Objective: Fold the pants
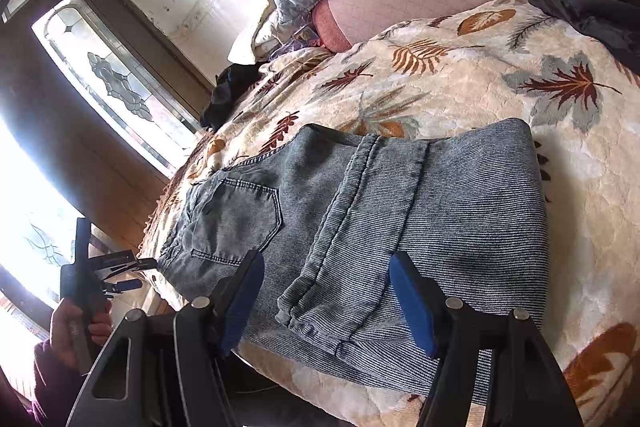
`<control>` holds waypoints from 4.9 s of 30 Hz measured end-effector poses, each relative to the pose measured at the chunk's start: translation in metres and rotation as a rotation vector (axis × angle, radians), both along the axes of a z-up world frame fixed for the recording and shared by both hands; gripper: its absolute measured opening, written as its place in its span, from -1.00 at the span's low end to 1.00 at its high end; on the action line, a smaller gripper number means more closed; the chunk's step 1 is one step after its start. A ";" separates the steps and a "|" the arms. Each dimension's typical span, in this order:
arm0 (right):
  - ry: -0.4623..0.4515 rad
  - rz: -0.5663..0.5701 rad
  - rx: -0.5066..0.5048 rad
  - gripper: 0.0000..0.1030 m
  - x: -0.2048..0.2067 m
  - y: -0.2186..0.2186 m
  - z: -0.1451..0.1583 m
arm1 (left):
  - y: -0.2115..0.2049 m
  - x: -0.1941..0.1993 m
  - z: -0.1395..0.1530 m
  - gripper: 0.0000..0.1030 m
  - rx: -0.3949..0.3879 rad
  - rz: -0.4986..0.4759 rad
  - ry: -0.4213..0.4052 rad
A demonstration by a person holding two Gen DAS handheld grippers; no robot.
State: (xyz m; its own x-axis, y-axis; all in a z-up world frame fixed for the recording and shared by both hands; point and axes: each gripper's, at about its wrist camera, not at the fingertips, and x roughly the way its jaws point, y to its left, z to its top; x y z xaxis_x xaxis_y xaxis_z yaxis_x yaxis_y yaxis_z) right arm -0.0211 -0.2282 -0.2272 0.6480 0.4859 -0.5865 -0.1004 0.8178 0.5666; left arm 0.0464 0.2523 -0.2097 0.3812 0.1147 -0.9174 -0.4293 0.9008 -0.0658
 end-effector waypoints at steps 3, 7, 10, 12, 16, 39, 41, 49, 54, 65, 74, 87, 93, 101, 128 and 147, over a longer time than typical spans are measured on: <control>-0.005 0.000 -0.002 0.34 -0.001 0.000 0.001 | -0.003 0.002 -0.002 0.44 -0.039 -0.007 0.006; -0.008 0.001 -0.004 0.34 -0.002 0.000 0.002 | -0.002 0.007 -0.009 0.44 -0.118 0.003 0.021; -0.008 0.003 -0.004 0.34 -0.003 -0.001 0.002 | -0.003 0.016 -0.014 0.44 -0.149 0.005 0.033; -0.008 0.003 -0.010 0.34 -0.004 -0.002 0.002 | -0.004 0.018 -0.014 0.44 -0.166 0.020 0.031; -0.013 -0.005 -0.013 0.34 -0.006 -0.004 0.002 | -0.008 0.024 -0.011 0.44 -0.197 0.010 0.008; -0.005 -0.023 -0.021 0.34 0.000 -0.004 -0.002 | -0.020 0.066 -0.037 0.28 -0.345 0.065 -0.042; -0.002 -0.022 -0.025 0.34 0.000 -0.002 -0.003 | -0.025 0.069 -0.037 0.38 -0.330 0.047 -0.041; -0.015 -0.037 -0.024 0.34 -0.002 -0.004 -0.002 | -0.030 0.063 -0.027 -0.47 -0.242 0.053 -0.093; -0.010 -0.069 -0.012 0.34 -0.002 -0.012 -0.003 | -0.036 0.058 -0.013 -0.67 -0.199 0.028 -0.126; 0.031 -0.172 0.075 0.34 -0.001 -0.042 -0.012 | -0.057 0.048 0.028 -0.71 -0.136 -0.050 -0.220; 0.044 -0.171 0.095 0.34 0.001 -0.044 -0.014 | -0.061 0.058 0.009 -0.68 -0.051 -0.049 -0.140; 0.063 -0.137 0.058 0.34 0.006 -0.031 -0.019 | -0.017 0.059 -0.033 -0.23 -0.265 0.106 -0.090; 0.060 -0.135 0.052 0.34 0.005 -0.031 -0.019 | -0.026 0.055 -0.018 -0.74 -0.252 0.069 -0.155; 0.046 -0.171 0.069 0.34 0.003 -0.040 -0.016 | -0.085 0.044 0.055 -0.76 -0.057 -0.137 -0.320; 0.001 -0.503 0.390 -0.41 -0.045 -0.183 -0.013 | -0.441 -0.069 -0.019 -0.75 0.092 -1.065 -0.211; 0.027 -0.341 0.278 0.37 -0.014 -0.122 -0.010 | -0.290 -0.017 0.055 -0.04 0.069 -0.861 -0.311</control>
